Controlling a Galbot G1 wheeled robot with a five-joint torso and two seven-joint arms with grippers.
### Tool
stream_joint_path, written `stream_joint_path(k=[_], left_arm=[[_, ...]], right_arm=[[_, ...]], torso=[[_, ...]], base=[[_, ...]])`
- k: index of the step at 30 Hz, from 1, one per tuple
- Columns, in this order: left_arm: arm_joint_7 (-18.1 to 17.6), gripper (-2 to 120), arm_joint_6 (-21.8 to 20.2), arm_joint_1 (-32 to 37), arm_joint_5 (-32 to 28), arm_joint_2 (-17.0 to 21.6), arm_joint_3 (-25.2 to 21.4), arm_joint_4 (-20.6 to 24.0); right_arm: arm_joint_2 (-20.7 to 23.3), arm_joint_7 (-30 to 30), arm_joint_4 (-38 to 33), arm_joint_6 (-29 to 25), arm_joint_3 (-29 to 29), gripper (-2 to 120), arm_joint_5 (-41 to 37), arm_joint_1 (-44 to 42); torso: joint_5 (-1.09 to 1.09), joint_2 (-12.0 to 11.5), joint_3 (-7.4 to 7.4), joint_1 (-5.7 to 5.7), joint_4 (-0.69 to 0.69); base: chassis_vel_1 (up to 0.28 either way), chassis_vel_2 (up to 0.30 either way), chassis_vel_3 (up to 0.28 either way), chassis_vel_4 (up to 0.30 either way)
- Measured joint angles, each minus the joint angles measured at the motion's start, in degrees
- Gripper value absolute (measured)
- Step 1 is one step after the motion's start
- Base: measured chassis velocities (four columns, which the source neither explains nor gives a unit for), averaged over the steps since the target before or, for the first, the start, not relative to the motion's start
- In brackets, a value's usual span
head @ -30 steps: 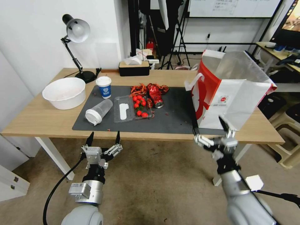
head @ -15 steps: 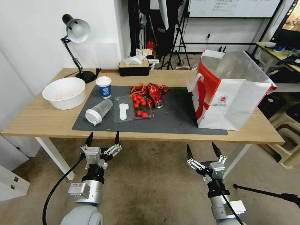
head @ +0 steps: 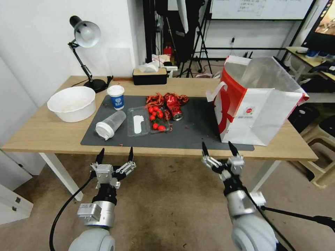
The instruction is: Pick up the trash from the table and place it into the takeout bag.
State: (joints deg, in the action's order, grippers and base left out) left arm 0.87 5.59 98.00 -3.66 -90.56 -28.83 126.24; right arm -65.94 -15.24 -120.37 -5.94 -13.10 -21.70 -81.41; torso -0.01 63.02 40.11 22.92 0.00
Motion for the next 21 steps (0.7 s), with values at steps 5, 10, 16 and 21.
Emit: stream_joint_path(k=[5,10,16,21], left_arm=[[0.01,100,0.02,-0.07,0.06,-0.28,0.03,-0.18],[0.01,100,0.03,0.02,0.13,-0.37,-0.24,-0.18],[0.01,100,0.05,0.09,0.33,-0.71,-0.53,-0.26],[0.01,100,0.21,0.31,0.72,-1.17,-0.48,-0.43]], right_arm=[[0.92,-1.72,4.61,4.6,4.46,100,-5.84,11.25],[1.32,-3.6,8.76,7.5,8.03,100,-9.76,19.94],[1.63,-5.47,17.37,10.03,14.22,100,-14.16,30.5],[1.32,-6.79,23.73,11.74,18.98,100,-18.77,39.16]], torso=[[0.02,0.0,0.0,0.0,-0.02],[0.01,0.0,0.0,0.01,0.02],[0.01,0.0,0.01,0.02,0.0],[0.0,0.0,0.01,0.01,-0.01]], base=[[0.0,0.0,0.0,0.0],[0.0,0.0,0.0,0.0],[0.0,0.0,0.0,0.0],[0.0,0.0,0.0,0.0]])
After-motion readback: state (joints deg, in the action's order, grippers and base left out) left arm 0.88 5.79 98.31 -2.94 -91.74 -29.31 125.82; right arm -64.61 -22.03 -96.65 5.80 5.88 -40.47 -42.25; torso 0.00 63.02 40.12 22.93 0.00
